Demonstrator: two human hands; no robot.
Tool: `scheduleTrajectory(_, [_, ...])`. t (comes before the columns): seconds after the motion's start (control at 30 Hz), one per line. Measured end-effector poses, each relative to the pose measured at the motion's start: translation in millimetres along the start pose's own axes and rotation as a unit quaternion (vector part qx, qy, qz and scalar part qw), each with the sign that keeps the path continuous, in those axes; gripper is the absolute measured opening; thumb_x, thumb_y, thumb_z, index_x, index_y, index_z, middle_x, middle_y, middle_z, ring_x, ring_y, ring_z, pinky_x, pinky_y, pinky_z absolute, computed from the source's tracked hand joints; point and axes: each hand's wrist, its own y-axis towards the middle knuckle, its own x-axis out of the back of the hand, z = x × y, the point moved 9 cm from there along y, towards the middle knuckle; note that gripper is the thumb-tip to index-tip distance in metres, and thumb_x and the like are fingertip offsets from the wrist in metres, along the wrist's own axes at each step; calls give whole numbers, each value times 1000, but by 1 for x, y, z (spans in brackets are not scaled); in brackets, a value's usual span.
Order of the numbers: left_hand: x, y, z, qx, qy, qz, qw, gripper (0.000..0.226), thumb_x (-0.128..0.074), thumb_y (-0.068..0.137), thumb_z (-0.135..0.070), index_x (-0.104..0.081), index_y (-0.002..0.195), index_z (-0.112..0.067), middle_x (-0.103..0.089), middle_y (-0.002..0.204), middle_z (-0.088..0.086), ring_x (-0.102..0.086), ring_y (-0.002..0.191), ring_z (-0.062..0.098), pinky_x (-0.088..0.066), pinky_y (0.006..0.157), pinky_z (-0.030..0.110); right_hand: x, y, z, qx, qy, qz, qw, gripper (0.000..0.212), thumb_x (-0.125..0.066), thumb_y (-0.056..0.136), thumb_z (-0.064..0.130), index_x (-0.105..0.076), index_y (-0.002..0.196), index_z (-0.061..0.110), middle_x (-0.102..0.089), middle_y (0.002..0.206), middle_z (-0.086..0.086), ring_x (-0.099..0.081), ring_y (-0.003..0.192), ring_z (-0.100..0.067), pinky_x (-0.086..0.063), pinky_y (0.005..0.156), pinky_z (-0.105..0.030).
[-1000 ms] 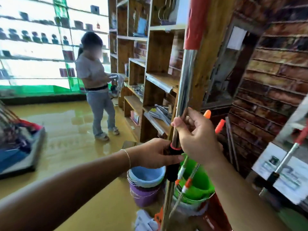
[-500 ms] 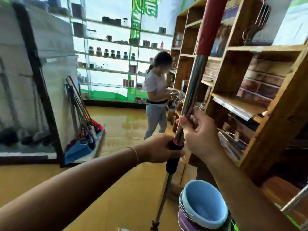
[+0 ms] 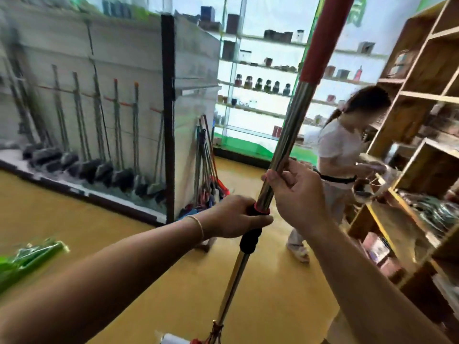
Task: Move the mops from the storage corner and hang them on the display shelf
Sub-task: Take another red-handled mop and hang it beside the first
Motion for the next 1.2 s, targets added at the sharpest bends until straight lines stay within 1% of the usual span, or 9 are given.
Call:
scheduleTrajectory(0.1, [37, 33, 45, 34, 16, -6, 999, 23, -62, 91, -47, -66, 91, -24, -69, 88, -1, -67, 84, 14, -57, 85, 40, -43, 52, -18, 8, 19, 60, 998, 24, -62, 95, 9, -59, 85, 29, -71, 75, 4, -71, 67, -3, -52, 54, -12])
scheduleTrajectory(0.23, [88, 59, 94, 77, 23, -30, 996, 24, -63, 92, -41, -70, 96, -18, -70, 91, -1, -68, 84, 12, -57, 79, 29, -103, 116, -37, 24, 28, 121, 992, 16, -64, 94, 10, -63, 85, 24, -74, 80, -7, -73, 72, -16, -60, 63, -31])
scheduleTrajectory(0.4, [150, 75, 168, 131, 8, -79, 988, 26, -63, 92, -40, -70, 102, -16, -73, 96, 1, -70, 91, 16, -58, 85, 38, -189, 180, -52, 39, 69, 180, 980, 4, -66, 93, 13, -68, 92, 17, -75, 75, -5, -73, 67, -21, -61, 62, -44])
scheduleTrajectory(0.57, [212, 83, 244, 167, 4, -109, 980, 27, -63, 92, -44, -69, 103, -20, -73, 95, -2, -70, 90, 11, -59, 86, 39, -285, 233, -57, 80, 79, 226, 968, 7, -68, 92, 16, -68, 87, 21, -75, 75, -1, -66, 55, -6, -51, 51, -30])
scheduleTrajectory(0.67, [251, 87, 293, 188, 21, -94, 977, 45, -63, 84, -59, -70, 102, -18, -74, 96, 3, -72, 91, 19, -58, 86, 47, -340, 261, -59, 98, 79, 233, 964, 4, -68, 92, 15, -69, 89, 18, -74, 72, -4, -58, 47, -3, -45, 47, -23])
scheduleTrajectory(0.73, [284, 90, 320, 186, 46, -91, 977, 59, -60, 76, -71, -71, 98, -18, -74, 94, 7, -72, 89, 24, -58, 82, 50, -377, 281, -56, 112, 78, 238, 962, 3, -69, 92, 16, -70, 89, 15, -73, 72, -4, -65, 54, -11, -53, 50, -30])
scheduleTrajectory(0.83, [332, 94, 355, 188, 47, -103, 976, 57, -59, 78, -70, -70, 94, -16, -72, 91, 12, -70, 85, 30, -57, 78, 53, -427, 313, -49, 108, 92, 261, 955, 4, -69, 92, 15, -70, 90, 12, -73, 75, -8, -71, 70, -29, -58, 65, -49])
scheduleTrajectory(1.03, [419, 103, 406, 190, 28, -177, 965, 47, -63, 84, -60, -70, 89, -14, -69, 79, 11, -64, 65, 18, -54, 62, 33, -504, 376, -27, 145, 130, 279, 940, 3, -68, 92, 11, -70, 91, 10, -72, 73, -6, -65, 55, -10, -52, 50, -25])
scheduleTrajectory(1.2, [475, 101, 462, 210, 31, -230, 950, 47, -66, 85, -55, -70, 83, -8, -61, 70, 17, -51, 57, 16, -43, 56, 32, -577, 413, -23, 170, 150, 313, 922, 2, -68, 91, 9, -70, 90, 10, -73, 76, -6, -70, 68, -16, -59, 61, -30])
